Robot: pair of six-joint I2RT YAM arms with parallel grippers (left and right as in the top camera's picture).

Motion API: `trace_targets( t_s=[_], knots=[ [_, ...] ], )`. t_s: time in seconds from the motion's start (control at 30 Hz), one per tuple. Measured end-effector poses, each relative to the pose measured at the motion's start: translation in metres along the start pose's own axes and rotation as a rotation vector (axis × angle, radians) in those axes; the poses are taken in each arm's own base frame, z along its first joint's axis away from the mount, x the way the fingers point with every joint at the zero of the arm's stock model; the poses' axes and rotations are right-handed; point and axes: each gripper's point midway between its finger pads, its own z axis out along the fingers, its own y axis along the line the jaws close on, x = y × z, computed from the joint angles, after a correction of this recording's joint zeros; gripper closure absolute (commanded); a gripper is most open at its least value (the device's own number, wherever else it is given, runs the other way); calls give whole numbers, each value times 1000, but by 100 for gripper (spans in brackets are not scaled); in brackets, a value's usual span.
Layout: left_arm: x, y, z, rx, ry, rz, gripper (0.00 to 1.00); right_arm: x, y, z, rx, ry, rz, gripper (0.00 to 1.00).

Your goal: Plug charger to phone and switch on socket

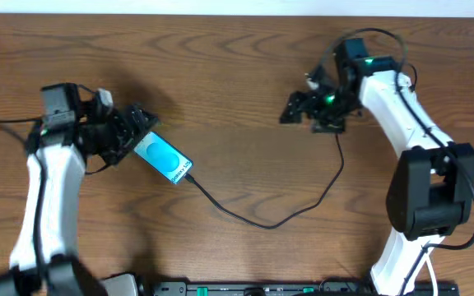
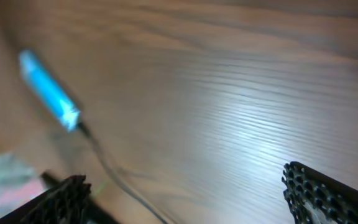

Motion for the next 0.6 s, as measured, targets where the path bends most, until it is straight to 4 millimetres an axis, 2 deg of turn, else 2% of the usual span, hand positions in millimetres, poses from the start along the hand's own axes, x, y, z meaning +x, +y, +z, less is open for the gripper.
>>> trace_targets(
  t_s=[0.07, 0.17, 0.23, 0.27, 0.4, 0.47, 0.53, 0.6],
  knots=[
    [1, -19, -23, 39, -63, 54, 9, -9, -23, -17, 58, -35, 66, 1],
    [6, -32, -42, 62, -107, 90, 9, -24, -55, -50, 129, -113, 147, 1],
    [9, -37, -49, 70, -124, 104, 9, -33, -74, -77, 162, -179, 195, 1],
    [10, -39, -53, 75, -133, 111, 9, -38, -87, -98, 179, -229, 225, 1],
    [13, -37, -55, 63, -131, 105, 8, -46, -119, -161, 217, -399, 301, 1],
    [14, -34, -54, 50, -129, 99, 8, -49, -144, -199, 246, -512, 360, 1],
    [13, -32, -54, 39, -131, 95, 8, -53, -169, -224, 270, -599, 404, 1],
    [13, -32, -54, 36, -132, 94, 8, -55, -185, -238, 285, -650, 430, 1]
  ],
)
